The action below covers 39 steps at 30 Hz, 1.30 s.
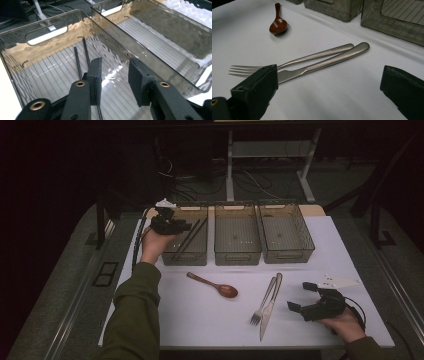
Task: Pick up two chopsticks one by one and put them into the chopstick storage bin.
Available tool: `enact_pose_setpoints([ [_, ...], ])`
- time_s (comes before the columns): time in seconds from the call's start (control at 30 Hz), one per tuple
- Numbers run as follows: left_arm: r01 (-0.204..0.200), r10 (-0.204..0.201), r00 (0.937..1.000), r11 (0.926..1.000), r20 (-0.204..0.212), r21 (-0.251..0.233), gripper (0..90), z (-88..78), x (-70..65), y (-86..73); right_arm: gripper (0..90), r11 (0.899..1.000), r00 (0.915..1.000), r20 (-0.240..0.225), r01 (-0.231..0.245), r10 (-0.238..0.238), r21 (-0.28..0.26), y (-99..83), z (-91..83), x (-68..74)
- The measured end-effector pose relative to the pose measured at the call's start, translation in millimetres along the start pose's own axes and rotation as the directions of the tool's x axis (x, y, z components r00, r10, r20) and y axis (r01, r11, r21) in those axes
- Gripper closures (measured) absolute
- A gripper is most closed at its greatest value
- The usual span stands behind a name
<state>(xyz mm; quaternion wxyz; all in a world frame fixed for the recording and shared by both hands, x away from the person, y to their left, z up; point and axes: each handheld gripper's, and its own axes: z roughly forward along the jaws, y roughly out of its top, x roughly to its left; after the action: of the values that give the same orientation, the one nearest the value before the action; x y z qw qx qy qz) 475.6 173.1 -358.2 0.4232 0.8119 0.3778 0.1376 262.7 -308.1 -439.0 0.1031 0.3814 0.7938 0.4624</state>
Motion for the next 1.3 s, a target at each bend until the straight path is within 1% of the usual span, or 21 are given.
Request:
enact_pose_setpoints([
  [0.03, 0.001, -0.001, 1.0, 1.0, 0.003, -0.004, 59.6, -1.9, -1.9, -0.8, 1.0, 1.0, 1.0, 0.001, 0.001, -0.001, 0.0, -0.1, 0.0, -0.1],
  [0.1, 0.017, -0.017, 0.9997, 0.9996, 0.018, -0.021, 56.6, -4.3, -6.4, -2.4, 1.0, 1.0, 1.0, 0.001, -0.001, 0.001, -0.001, 0.1, -0.3, 0.2],
  [0.17, 0.021, -0.021, 0.9994, 0.9994, 0.026, -0.029, 52.2, -7.4, -11.1, -4.0, 1.0, 1.0, 1.0, 0.001, 0.001, -0.001, 0.0, 0.1, 0.0, 0.1],
  [0.23, 0.008, -0.007, 0.9996, 0.9994, 0.027, -0.034, 49.4, -11.0, -16.5, -5.9, 1.0, 1.0, 1.0, 0.002, 0.002, -0.002, 0.002, -0.1, 0.1, 0.1],
  [0.37, 0.001, 0.001, 0.9995, 0.9989, 0.031, -0.048, 43.3, -18.5, -27.5, -11.6, 1.0, 1.0, 1.0, 0.003, 0.0, 0.0, 0.003, -1.3, -0.8, 0.0],
  [0.47, -0.007, 0.009, 0.9991, 0.9982, 0.043, -0.059, 40.0, -24.4, -35.5, -17.3, 1.0, 1.0, 1.0, 0.004, 0.0, 0.0, 0.0, -1.3, -1.3, 0.2],
  [0.6, -0.021, 0.025, 0.9986, 0.997, 0.048, -0.074, 37.5, -33.1, -47.0, -23.8, 1.0, 1.0, 1.0, 0.004, 0.002, -0.002, 0.004, -1.7, -1.1, 1.6],
  [0.67, -0.026, 0.031, 0.9977, 0.9961, 0.061, -0.084, 36.4, -36.9, -51.9, -27.6, 1.0, 1.0, 1.0, 0.004, 0.003, -0.003, 0.004, -1.7, -1.1, 1.7],
  [0.77, -0.045, 0.051, 0.9965, 0.9952, 0.067, -0.087, 35.7, -42.3, -58.5, -33.2, 1.0, 1.0, 1.0, 0.002, 0.004, -0.004, 0.006, -1.8, -0.6, 1.7],
  [1.0, -0.051, 0.061, 0.9935, 0.9933, 0.096, -0.104, 33.6, -51.9, -73.5, -47.9, 1.0, 1.0, 1.0, 0.002, 0.007, -0.007, 0.005, -1.2, 0.5, 2.6],
  [1.17, -0.049, 0.06, 0.9914, 0.9937, 0.116, -0.101, 32.0, -54.3, -81.2, -61.5, 1.0, 1.0, 1.0, 0.003, 0.006, -0.006, 0.008, -1.4, 0.9, 3.2],
  [1.23, -0.056, 0.067, 0.9907, 0.994, 0.118, -0.094, 31.5, -54.6, -83.5, -66.4, 1.0, 1.0, 1.0, 0.003, 0.006, -0.006, 0.01, -1.5, 1.0, 3.3],
  [1.3, -0.052, 0.064, 0.9905, 0.9942, 0.122, -0.094, 31.3, -55.1, -85.6, -70.9, 1.0, 1.0, 1.0, 0.004, 0.005, -0.005, 0.01, -1.5, 1.1, 3.4],
])
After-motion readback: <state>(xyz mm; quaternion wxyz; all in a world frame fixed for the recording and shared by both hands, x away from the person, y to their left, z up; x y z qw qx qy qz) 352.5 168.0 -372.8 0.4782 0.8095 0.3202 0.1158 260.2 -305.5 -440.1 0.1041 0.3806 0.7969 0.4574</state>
